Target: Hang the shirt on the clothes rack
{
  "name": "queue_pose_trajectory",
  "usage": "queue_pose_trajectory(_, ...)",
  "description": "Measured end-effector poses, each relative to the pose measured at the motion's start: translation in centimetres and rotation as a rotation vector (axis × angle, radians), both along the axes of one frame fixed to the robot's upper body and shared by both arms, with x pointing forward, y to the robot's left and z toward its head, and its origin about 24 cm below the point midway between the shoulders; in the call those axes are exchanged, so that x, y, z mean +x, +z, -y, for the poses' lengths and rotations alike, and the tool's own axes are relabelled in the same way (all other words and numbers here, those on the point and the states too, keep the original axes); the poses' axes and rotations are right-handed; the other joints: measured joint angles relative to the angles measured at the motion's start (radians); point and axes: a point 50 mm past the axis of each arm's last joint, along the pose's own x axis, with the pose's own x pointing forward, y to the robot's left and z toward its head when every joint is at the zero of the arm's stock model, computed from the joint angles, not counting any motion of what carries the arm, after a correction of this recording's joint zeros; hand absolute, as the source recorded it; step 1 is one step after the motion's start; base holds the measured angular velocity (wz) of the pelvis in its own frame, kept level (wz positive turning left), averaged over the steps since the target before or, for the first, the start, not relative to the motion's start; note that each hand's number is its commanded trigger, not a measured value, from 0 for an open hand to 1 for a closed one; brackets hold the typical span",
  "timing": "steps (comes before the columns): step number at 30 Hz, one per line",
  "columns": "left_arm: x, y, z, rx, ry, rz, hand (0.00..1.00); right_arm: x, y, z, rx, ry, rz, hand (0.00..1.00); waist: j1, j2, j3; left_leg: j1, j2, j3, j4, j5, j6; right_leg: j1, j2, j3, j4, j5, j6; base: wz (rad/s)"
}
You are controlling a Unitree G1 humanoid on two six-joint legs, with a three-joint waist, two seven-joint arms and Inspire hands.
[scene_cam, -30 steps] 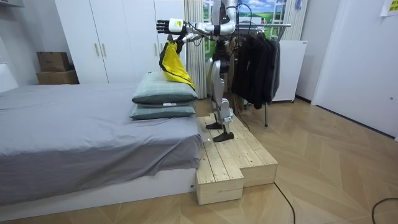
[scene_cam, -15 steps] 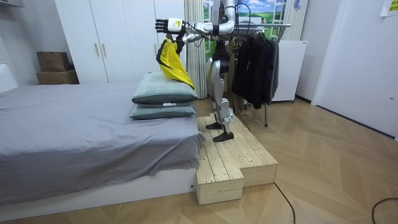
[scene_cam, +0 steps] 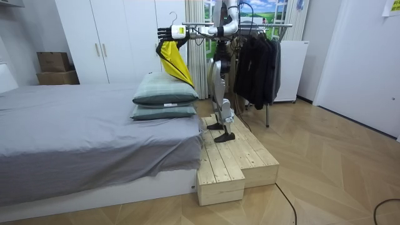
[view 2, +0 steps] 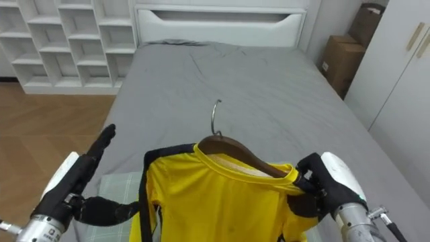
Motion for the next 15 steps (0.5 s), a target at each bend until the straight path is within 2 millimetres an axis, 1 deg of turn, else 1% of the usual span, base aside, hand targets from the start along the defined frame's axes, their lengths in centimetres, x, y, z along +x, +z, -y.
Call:
queue_pose_trajectory(2, -0.3, -1.0, -1.0, -0.001, 0.076, -0.027, 0.00, -0.3, 0.3, 0.4, -0.027, -0.012, 0.015, 1.00, 0.005, 0.000, -0.0001, 0.002, 0.001, 0.006, -0.002, 0.000, 0.000, -0.002, 0.002, 0.007, 0.001, 0.000, 0.000, -0.13)
queue_pose_trajectory(3, -0.9, -1.8, -1.7, -0.005, 0.132, -0.051, 0.00, -0.6, 0.6, 0.5, -0.044, -0.013, 0.028, 1.00, 0.011, 0.001, 0.0001, 0.008, 0.002, 0.014, -0.006, 0.000, 0.000, -0.004, 0.004, 0.015, 0.004, 0.000, 0.000, -0.13)
queue_pose_trajectory(4, -1.4, -2.7, -2.4, -0.012, 0.194, -0.078, 0.00, -1.0, 0.9, 0.6, -0.060, -0.014, 0.041, 1.00, 0.011, 0.002, -0.0003, 0.009, 0.002, 0.014, -0.006, 0.000, 0.000, -0.004, 0.004, 0.016, 0.006, 0.000, -0.001, -0.11)
queue_pose_trajectory(7, -2.8, -4.3, -3.8, -0.009, 0.317, -0.129, 0.00, -1.7, 1.5, 1.0, -0.096, -0.024, 0.063, 1.00, 0.007, -0.002, 0.0000, 0.010, 0.003, 0.014, -0.006, -0.001, -0.002, -0.009, 0.004, 0.014, 0.016, -0.005, -0.004, 0.00)
queue_pose_trajectory(10, -3.9, -5.9, -5.0, -0.005, 0.431, -0.177, 0.00, -1.7, 1.7, 1.2, -0.100, -0.033, 0.070, 1.00, 0.004, -0.005, 0.0006, 0.010, 0.004, 0.015, -0.006, -0.002, -0.003, -0.009, 0.005, 0.014, 0.016, -0.005, -0.004, 0.00)
queue_pose_trajectory(12, -4.4, -6.3, -5.3, -0.014, 0.483, -0.186, 0.00, -2.1, 1.9, 1.2, -0.107, -0.032, 0.080, 1.00, 0.007, -0.008, 0.0010, 0.012, 0.007, 0.020, -0.005, -0.002, -0.003, -0.008, 0.007, 0.016, 0.016, -0.006, -0.004, -0.04)
queue_pose_trajectory(13, -4.7, -6.6, -5.7, -0.024, 0.523, -0.191, 0.00, -2.2, 2.2, 1.0, -0.115, -0.025, 0.092, 1.00, 0.011, -0.009, 0.0015, 0.013, 0.009, 0.031, -0.005, -0.003, -0.005, -0.008, 0.008, 0.025, 0.017, -0.008, -0.009, -0.11)
queue_pose_trajectory(15, -5.3, -7.1, -6.2, -0.034, 0.568, -0.211, 0.00, -2.3, 2.4, 0.9, -0.127, -0.012, 0.106, 1.00, 0.012, -0.010, 0.0017, 0.015, 0.013, 0.038, -0.001, -0.005, -0.009, -0.008, 0.010, 0.028, 0.021, -0.010, -0.011, -0.13)
